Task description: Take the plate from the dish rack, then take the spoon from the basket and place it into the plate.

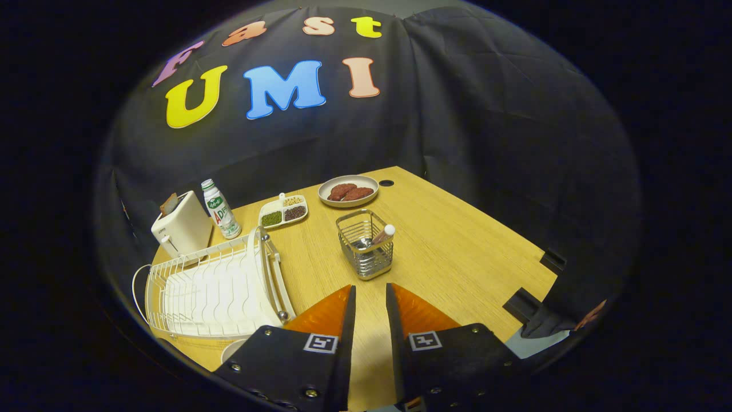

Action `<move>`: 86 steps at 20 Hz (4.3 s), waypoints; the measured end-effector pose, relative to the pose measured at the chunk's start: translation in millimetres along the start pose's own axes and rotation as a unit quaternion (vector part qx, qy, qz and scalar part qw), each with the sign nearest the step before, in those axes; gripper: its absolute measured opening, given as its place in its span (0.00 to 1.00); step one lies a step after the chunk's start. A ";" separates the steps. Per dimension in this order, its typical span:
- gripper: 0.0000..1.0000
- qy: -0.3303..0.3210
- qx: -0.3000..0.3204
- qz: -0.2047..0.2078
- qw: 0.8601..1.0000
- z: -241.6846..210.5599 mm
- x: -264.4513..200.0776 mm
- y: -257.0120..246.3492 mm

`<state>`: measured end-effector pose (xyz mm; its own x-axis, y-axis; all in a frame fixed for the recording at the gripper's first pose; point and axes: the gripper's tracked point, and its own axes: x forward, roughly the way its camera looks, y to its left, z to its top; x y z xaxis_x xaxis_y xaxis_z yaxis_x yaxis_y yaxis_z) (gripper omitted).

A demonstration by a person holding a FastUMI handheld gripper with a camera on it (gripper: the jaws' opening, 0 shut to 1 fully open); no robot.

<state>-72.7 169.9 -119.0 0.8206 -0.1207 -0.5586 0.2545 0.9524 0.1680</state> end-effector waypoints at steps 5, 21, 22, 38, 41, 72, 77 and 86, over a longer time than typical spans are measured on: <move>0.31 -0.009 -0.004 -0.011 1.000 26.4 40.1 -19.5; 0.12 0.004 -0.018 0.027 0.999 33.3 87.2 -10.3; 0.12 0.003 -0.021 0.028 0.999 34.1 89.4 -6.2; 0.05 -0.058 -0.070 0.027 0.995 73.0 1.0 5.7; 0.05 -0.075 -0.086 0.049 0.992 77.0 -29.9 25.2; 0.05 -0.001 -0.217 0.294 0.931 -91.1 -181.0 126.3; 0.05 0.025 -0.226 0.293 0.929 -113.4 -162.8 126.6; 0.07 0.034 -0.234 0.293 0.927 -120.7 -144.9 124.7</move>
<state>-221.7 339.9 -115.2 0.7103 0.4573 -0.5351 -0.4864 0.8684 0.0964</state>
